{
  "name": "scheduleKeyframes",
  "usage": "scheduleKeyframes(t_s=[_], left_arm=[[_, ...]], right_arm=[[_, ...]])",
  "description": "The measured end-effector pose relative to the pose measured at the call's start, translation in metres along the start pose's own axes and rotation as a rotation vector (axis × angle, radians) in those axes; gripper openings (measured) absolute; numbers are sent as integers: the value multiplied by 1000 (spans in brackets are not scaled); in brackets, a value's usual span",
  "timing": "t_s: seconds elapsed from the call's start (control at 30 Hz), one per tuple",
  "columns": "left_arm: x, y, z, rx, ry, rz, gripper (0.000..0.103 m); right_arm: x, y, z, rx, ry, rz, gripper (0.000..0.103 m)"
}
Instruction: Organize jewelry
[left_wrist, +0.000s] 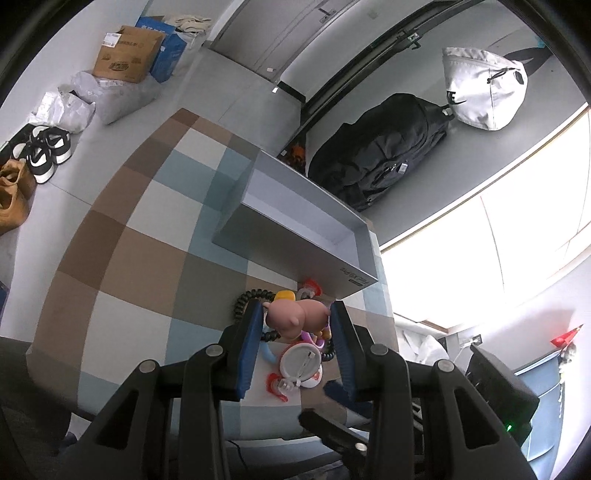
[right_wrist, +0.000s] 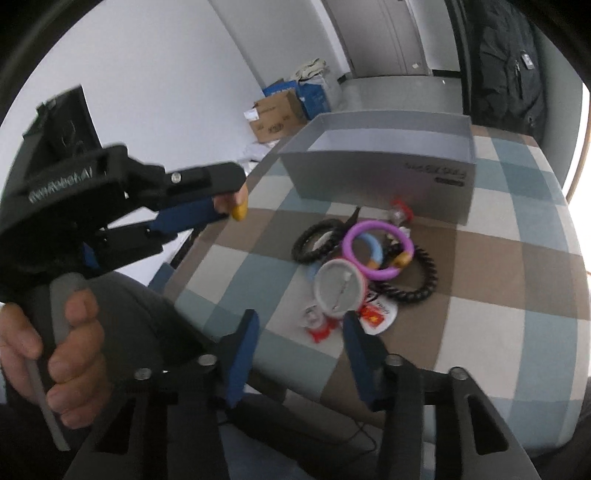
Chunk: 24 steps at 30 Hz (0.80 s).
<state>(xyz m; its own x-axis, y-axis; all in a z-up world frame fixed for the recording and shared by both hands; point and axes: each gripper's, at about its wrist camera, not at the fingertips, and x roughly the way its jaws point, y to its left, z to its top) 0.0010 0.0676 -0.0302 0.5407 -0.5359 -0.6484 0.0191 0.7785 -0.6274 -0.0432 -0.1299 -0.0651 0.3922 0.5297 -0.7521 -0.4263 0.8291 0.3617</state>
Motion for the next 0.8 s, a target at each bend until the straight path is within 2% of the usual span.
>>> scheduleKeyframes(t_s=[0.07, 0.2, 0.27, 0.37, 0.4, 0.53, 0.8], left_arm=[[-2, 3, 1, -12, -4, -2, 31], [-6, 6, 2, -19, -13, -4, 31], [-8, 8, 3, -21, -14, -15, 31], [-9, 9, 3, -19, -11, -20, 31], [-9, 11, 3, -21, -8, -24, 31], [-10, 13, 3, -28, -6, -31, 31], [-9, 15, 4, -38, -1, -36, 31]], right_arm=[[6, 5, -1, -1, 8, -14, 36], [14, 15, 0, -9, 16, -108, 22], [18, 16, 1, 3, 19, -134, 20], [24, 19, 2, -1, 29, -179, 9], [23, 19, 2, -3, 24, -180, 5], [19, 18, 4, 0, 17, -179, 4], [4, 15, 10, 36, -14, -69, 4]])
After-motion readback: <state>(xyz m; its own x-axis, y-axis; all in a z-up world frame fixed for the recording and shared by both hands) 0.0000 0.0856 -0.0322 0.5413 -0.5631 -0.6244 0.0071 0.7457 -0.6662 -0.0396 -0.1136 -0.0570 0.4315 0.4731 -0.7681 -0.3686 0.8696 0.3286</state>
